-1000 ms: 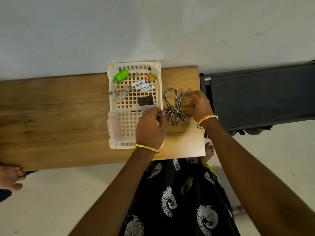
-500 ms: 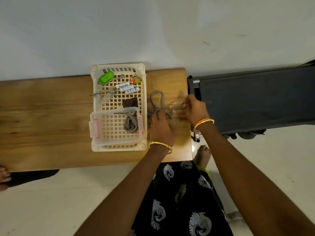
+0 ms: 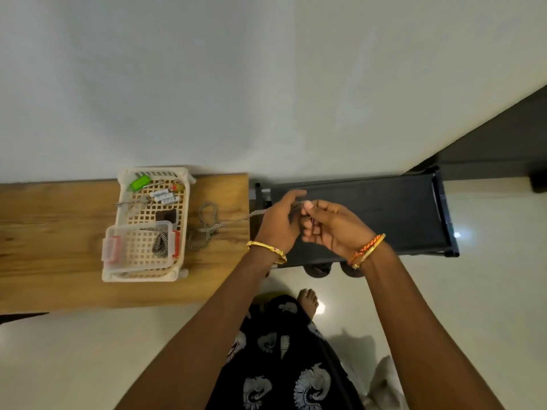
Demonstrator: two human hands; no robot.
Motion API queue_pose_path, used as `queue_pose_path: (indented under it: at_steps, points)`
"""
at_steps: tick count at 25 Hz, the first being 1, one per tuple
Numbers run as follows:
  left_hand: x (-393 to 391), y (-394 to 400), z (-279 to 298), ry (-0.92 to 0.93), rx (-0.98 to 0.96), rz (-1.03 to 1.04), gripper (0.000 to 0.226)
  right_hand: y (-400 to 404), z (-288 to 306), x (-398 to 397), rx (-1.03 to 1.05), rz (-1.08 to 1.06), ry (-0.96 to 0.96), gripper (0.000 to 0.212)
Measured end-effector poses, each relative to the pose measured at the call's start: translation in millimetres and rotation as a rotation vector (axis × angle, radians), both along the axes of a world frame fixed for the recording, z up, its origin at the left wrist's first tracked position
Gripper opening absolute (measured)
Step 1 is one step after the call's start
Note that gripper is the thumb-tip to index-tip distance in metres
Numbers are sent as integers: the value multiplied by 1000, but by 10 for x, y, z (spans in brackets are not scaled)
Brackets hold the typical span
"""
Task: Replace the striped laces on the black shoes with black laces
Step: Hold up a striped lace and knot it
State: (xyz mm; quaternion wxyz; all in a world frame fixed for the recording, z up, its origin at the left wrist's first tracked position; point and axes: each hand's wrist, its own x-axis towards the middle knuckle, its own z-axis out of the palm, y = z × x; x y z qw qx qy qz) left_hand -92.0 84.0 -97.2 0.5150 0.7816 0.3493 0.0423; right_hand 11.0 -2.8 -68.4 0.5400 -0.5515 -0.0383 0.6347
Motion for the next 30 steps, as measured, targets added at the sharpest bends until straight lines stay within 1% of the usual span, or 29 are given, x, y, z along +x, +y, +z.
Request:
queue_pose_path:
  at_steps: [4, 6, 9, 12, 14, 15, 17, 20, 24, 25, 26, 27, 28, 30]
  points:
    - [461, -105, 661, -89, 13, -48, 28, -124, 668, 441, 203, -294, 177, 21]
    - [624, -197, 1030, -150, 16, -45, 19, -214, 1010, 603, 322, -416, 235, 21]
    - [751, -274, 1466, -229, -25, -31, 24, -246, 1430, 753, 510, -557, 274, 24]
    - [832, -309, 1914, -271, -14, -39, 28, -231, 1886, 864, 603, -660, 190, 23]
    - [932, -275, 2260, -282, 19, -69, 28, -201, 2195, 966, 652, -709, 70, 19]
    - [978, -259, 2431, -279, 39, -87, 28, -185, 2342, 1019, 688, -730, -24, 15]
    - [1042, -236, 2742, -245, 100, -113, 31, -139, 2605, 1103, 758, -763, -270, 7]
    - [1063, -223, 3184, -240, 193, -97, 32, -87, 2880, 1168, 762, -689, -707, 7]
    - [1037, -126, 3855, -327, 380, -84, 28, -107, 3143, 1226, 663, -446, -1386, 15]
    - [1038, -93, 4018, -343, 425, -93, 27, -111, 3207, 1238, 639, -395, -1517, 17]
    - [1039, -62, 4167, -351, 473, -109, 27, -119, 3271, 1240, 624, -367, -1606, 19]
    - [1033, -27, 4323, -357, 524, -125, 28, -125, 3354, 1229, 626, -355, -1652, 21]
    - [1029, 11, 4471, -360, 570, -135, 28, -127, 3448, 1203, 640, -347, -1655, 21]
    - [1020, 93, 4751, -379, 641, -124, 29, -122, 3665, 1121, 666, -295, -1560, 22]
